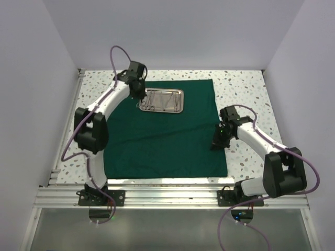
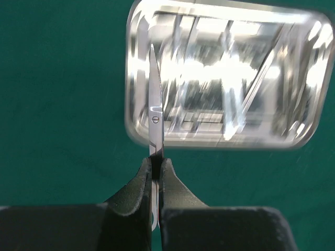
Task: Open and lay out the surgical kit
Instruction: Place the medical item in the surgical kit.
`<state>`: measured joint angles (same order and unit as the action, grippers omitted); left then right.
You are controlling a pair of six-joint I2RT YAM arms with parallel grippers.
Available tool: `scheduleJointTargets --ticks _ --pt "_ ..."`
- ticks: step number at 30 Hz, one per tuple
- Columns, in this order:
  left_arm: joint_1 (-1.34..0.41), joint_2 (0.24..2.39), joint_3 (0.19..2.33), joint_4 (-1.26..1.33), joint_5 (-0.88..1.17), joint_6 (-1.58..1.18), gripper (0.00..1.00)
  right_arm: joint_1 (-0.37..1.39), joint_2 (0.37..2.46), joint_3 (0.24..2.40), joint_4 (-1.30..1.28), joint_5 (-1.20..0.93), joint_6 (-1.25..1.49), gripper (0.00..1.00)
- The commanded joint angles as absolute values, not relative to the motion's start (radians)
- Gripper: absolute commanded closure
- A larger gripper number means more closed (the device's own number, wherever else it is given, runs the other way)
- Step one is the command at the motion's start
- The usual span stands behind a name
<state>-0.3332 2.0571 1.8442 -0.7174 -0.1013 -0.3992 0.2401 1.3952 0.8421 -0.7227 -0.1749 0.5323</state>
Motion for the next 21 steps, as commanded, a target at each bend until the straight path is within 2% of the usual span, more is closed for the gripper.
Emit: scheduleJointTargets --ticks 1,2,8,18,20,21 --pt "-0.354 1.787 1.599 -0.681 -0.173 -0.383 1.00 0.236 1.336 0.850 -0.745 -0.190 0.511 1.00" --pt "-0.359 1.743 1.480 -0.675 -0.175 -0.393 1.00 0.238 1.330 0.851 -0.753 -0.192 0.509 1.00" --pt "-0.388 1.458 1.102 -0.667 -0.193 -0.501 1.00 0.236 1.313 0.854 -0.775 -0.212 0.497 1.00" --pt "-0.445 1.298 0.747 -0.565 -0.178 -0.641 1.00 0.238 1.315 0.844 -0.796 -0.218 0.442 1.00" --pt "-0.448 1.299 0.704 -0.543 -0.190 -0.650 0.91 0.238 1.312 0.841 -0.801 -0.221 0.436 1.00" --pt "-0.448 1.301 0.693 -0.532 -0.192 -0.649 0.77 0.236 1.312 0.838 -0.801 -0.222 0.433 1.00"
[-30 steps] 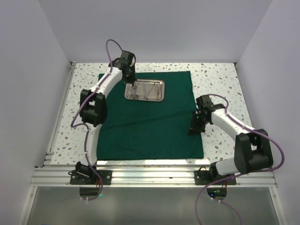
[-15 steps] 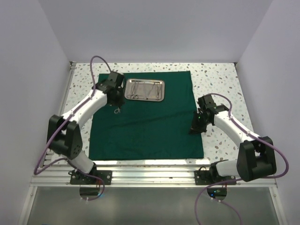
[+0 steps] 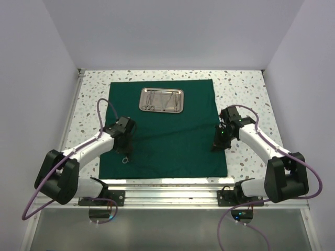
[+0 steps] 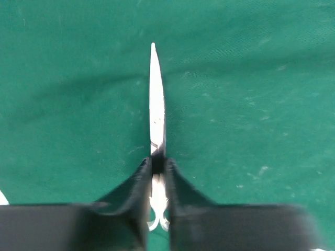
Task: Open and lay out the surgical kit
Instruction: Place the medical item in the surgical kit, then pick up the medical item from the container.
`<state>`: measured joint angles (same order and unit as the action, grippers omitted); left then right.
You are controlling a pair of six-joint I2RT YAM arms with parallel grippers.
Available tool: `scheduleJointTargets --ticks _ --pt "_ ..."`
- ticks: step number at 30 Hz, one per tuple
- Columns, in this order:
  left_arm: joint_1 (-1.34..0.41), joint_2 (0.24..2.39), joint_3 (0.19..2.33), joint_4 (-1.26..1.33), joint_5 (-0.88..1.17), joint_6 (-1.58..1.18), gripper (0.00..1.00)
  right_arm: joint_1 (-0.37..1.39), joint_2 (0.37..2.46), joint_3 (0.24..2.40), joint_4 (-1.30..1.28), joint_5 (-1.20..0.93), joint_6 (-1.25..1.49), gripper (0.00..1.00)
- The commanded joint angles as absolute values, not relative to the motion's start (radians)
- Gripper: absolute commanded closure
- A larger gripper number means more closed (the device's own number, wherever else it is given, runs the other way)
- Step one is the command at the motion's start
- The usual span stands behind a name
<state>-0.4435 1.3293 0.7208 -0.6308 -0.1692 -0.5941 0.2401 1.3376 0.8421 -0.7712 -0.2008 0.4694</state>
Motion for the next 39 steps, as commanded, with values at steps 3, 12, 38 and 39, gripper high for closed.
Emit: scheduleJointTargets --ticks 3,12,38,39 --pt "-0.448 1.307 0.698 -0.537 -0.206 -0.641 0.52 0.236 1.305 0.834 -0.802 -0.233 0.430 1.00" --pt "-0.448 1.322 1.024 -0.676 -0.271 -0.552 0.28 0.236 1.238 0.825 -0.825 -0.229 0.457 1.00" --pt "-0.405 2.313 2.039 -0.618 -0.137 -0.376 0.33 0.236 0.939 0.827 -1.086 -0.081 0.555 1.00" --pt "-0.400 2.335 2.049 -0.620 -0.133 -0.376 0.33 0.236 0.940 0.827 -1.089 -0.080 0.554 1.00"
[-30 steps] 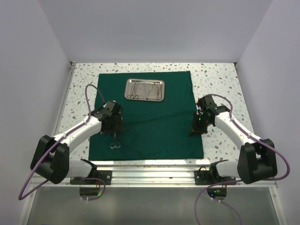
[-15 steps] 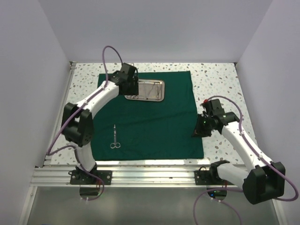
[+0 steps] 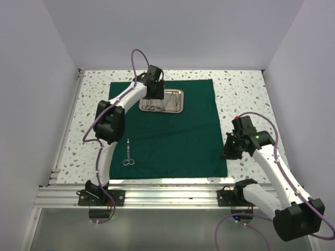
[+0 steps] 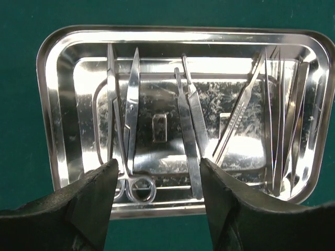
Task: Open and lay out the surgical kit
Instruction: Pick up the medical item from the container.
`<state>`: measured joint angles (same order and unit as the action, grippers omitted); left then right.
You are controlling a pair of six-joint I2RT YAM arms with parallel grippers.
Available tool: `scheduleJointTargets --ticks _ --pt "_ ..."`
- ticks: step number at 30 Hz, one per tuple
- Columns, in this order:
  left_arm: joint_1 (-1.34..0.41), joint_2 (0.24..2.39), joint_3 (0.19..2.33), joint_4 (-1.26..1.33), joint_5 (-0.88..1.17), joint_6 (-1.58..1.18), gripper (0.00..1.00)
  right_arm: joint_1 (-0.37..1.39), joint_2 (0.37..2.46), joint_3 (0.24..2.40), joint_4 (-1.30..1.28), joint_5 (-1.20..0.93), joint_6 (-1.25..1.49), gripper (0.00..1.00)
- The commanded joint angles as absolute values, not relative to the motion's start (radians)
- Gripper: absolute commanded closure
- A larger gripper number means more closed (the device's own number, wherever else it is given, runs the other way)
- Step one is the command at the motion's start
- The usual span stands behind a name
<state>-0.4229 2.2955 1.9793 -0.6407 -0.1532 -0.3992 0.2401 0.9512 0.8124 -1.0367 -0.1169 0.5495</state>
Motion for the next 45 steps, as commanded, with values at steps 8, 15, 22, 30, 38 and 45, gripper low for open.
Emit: scheduleJointTargets --ticks 8,15,22,30,38,45 --pt "-0.356 2.367 2.063 -0.594 -0.126 -0.373 0.33 0.238 1.006 0.822 -1.066 -0.080 0.548 1.00" --pt "-0.347 2.430 2.120 -0.617 -0.124 -0.347 0.33 0.238 1.045 0.815 -1.048 -0.072 0.554 1.00" --pt "-0.348 2.476 2.099 -0.634 -0.114 -0.351 0.39 0.229 1.054 0.811 -1.043 -0.067 0.558 1.00" --pt "-0.354 2.500 2.048 -0.655 -0.115 -0.365 0.80 0.230 1.063 0.802 -1.035 -0.078 0.563 1.00" --pt "-0.354 2.491 2.068 -0.672 -0.118 -0.367 1.00 0.230 1.060 0.785 -1.025 -0.091 0.574 1.00" --pt "-0.354 2.459 2.206 -0.715 -0.129 -0.364 1.00 0.230 1.043 0.773 -1.017 -0.100 0.581 1.00"
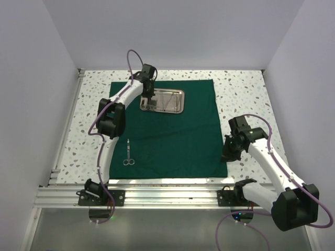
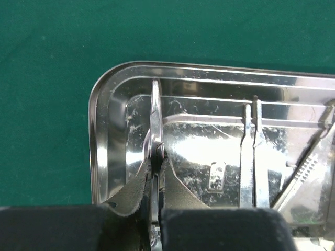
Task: Open and lay out the surgical kit
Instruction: Pick up the medical item from the container, then place the medical item in the surgical kit.
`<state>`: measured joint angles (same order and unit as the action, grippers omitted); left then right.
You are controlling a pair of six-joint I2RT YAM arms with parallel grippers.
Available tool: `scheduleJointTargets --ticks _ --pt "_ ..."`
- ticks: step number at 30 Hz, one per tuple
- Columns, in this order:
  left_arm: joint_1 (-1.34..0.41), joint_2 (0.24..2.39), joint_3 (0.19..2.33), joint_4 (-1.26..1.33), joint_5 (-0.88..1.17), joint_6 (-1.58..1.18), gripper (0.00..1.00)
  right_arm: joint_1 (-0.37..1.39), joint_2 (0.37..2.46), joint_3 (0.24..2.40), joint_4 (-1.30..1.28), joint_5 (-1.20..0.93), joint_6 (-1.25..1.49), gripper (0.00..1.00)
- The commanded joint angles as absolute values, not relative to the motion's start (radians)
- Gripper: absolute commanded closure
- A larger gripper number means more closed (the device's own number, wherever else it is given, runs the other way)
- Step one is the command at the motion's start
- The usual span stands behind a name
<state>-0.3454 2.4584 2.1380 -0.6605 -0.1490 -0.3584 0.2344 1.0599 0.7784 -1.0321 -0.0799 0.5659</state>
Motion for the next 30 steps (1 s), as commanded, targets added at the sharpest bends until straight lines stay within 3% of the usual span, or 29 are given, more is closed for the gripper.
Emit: scheduleJointTargets --ticks 1,16,19,23,30 --pt "-0.354 2.453 2.215 -0.716 -0.132 -0.364 1.00 0.229 1.039 0.772 -1.011 -0.104 0.583 1.00" --pt "-0.353 2.269 2.157 -0.752 -0.175 -0.365 1.00 0.229 1.077 0.799 -0.950 -0.152 0.575 1.00" --pt "-0.354 2.156 1.993 -0.720 -0.186 -0.382 1.00 0.230 1.100 0.822 -0.937 -0.167 0.572 1.00" --pt "-0.362 1.904 1.624 -0.641 -0.205 -0.396 1.00 0.230 1.137 0.848 -0.911 -0.196 0.571 1.00" --pt "-0.402 1.620 1.232 -0.634 -0.233 -0.465 1.00 0.230 1.238 0.896 -0.851 -0.242 0.549 1.00"
